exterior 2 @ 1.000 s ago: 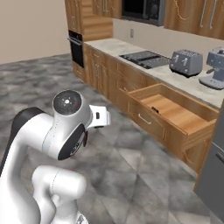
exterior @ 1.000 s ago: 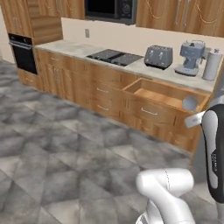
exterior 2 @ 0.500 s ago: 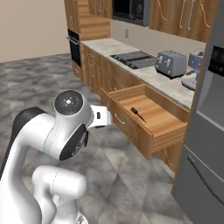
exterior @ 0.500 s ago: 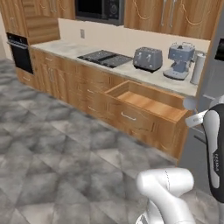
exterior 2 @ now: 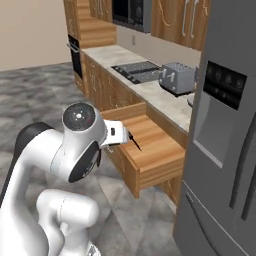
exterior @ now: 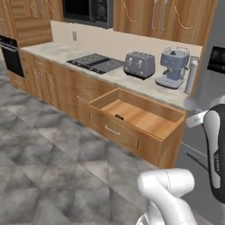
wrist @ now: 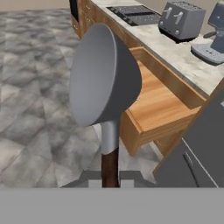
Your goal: Pick up the metallic utensils from the counter and place them in the open drawer. Make sure not to pick up any wooden utensils.
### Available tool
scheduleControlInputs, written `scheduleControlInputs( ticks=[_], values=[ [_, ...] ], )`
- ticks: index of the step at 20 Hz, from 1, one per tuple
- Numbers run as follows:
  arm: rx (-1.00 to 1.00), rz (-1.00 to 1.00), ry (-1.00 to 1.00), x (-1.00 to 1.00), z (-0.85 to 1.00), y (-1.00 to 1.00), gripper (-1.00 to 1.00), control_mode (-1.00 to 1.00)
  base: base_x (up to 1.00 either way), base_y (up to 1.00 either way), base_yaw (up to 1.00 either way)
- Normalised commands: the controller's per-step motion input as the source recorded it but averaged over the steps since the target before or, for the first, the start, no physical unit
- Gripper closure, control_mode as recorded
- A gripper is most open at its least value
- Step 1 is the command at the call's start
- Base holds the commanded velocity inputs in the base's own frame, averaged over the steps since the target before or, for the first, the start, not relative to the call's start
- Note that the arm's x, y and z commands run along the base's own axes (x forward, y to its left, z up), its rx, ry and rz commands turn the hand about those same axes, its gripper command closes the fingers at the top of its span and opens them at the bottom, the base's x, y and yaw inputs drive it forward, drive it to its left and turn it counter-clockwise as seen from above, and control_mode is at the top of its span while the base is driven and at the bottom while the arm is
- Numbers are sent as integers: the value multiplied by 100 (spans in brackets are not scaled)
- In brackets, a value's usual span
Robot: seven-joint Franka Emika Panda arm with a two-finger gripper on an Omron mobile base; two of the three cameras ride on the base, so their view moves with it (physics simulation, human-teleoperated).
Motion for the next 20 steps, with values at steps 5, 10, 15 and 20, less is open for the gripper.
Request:
scheduleControlInputs(
  ticks=[5, 10, 15, 20],
  values=[
    [0, 0, 0, 0, 0, 0, 100, 100, 57, 39, 0],
    [0, 0, 0, 0, 0, 0, 100, 100, 60, 19, 3],
    [0, 0, 0, 0, 0, 0, 100, 100, 54, 2, 3],
    [0, 0, 0, 0, 0, 0, 100, 100, 35, 26, 0]
  ],
)
